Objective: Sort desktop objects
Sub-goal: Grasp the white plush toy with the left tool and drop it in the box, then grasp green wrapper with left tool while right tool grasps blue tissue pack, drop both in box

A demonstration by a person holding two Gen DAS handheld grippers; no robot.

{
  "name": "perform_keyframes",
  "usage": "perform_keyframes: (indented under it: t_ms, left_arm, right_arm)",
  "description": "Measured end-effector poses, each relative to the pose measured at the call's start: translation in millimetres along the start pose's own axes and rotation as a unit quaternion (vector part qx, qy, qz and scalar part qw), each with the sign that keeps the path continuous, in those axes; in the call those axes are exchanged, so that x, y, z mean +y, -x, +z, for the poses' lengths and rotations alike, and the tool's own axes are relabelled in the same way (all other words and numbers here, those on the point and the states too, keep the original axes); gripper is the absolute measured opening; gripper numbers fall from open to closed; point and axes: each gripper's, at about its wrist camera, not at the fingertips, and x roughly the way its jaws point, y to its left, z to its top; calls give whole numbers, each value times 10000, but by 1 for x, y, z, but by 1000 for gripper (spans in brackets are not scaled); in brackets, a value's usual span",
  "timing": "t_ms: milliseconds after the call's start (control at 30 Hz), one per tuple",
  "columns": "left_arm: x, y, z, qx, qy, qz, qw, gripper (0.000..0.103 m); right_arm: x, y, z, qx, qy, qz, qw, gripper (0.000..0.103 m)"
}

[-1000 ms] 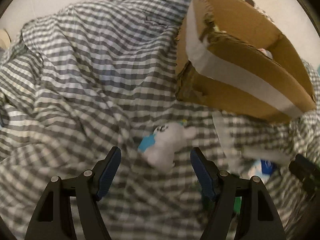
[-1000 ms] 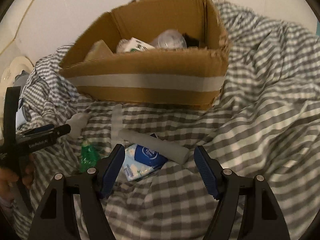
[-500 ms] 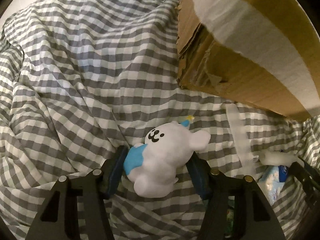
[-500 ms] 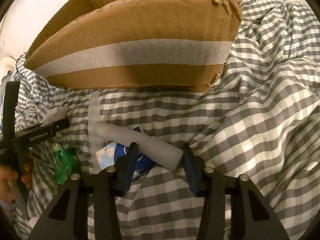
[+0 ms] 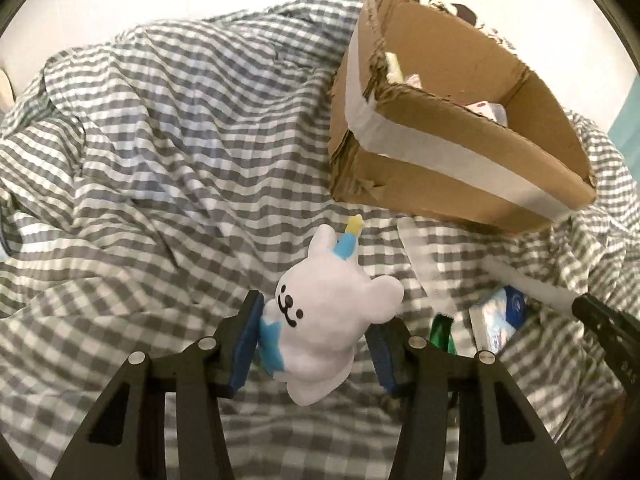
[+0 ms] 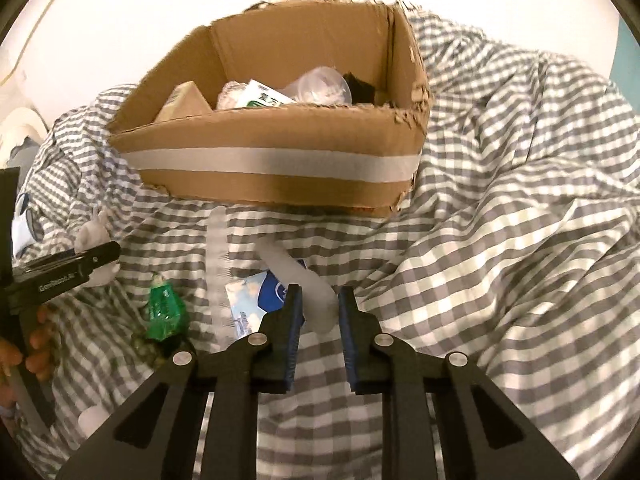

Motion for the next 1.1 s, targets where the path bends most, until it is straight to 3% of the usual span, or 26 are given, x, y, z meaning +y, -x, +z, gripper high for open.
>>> perform_keyframes:
  t_ms: [200,333,500,667,833,967,1000,1033,1067,1100]
  left_arm:
    - [-6,7,7,-119,-104,-34,9999,50]
    - [-23,40,20,-507,-269,-318,9978,50]
    - [-48,79,47,-1015,-596,-583,9913,50]
    - [-72,88,93,-1210,-847,-740,9863,50]
    - [-95,64,144,-1265,-1055,-583,9846,51]
    - [-111,29,166,-1254,-1266,-288,9836,52]
    - [-114,20,170,-1240,-1336,-226,9830,56]
    - [-116,10,174,-1180,-1408,-165,9828,67]
    - [-117,5,176,-1122,-1444,-116,9831,84]
    - [-118,0,178,-1067,-1471,-55,9833,89]
  right_arm:
    - [7,25,-1,-246,101,27,9996,17]
    - [20,65,10,-685,527,-176,9961,17]
    - [31,110,39,-1184,819,-193,9894,17]
    - [35,133,84,-1573,1038,-96,9820,17]
    - [35,121,136,-1730,1016,41,9797,17]
    - [26,75,169,-1463,792,200,9859,17]
    - [23,64,173,-1397,718,235,9873,19]
    - [19,53,177,-1349,620,270,9886,20]
    - [15,43,181,-1314,515,323,9895,27]
    - [11,36,184,-1287,394,353,9903,38]
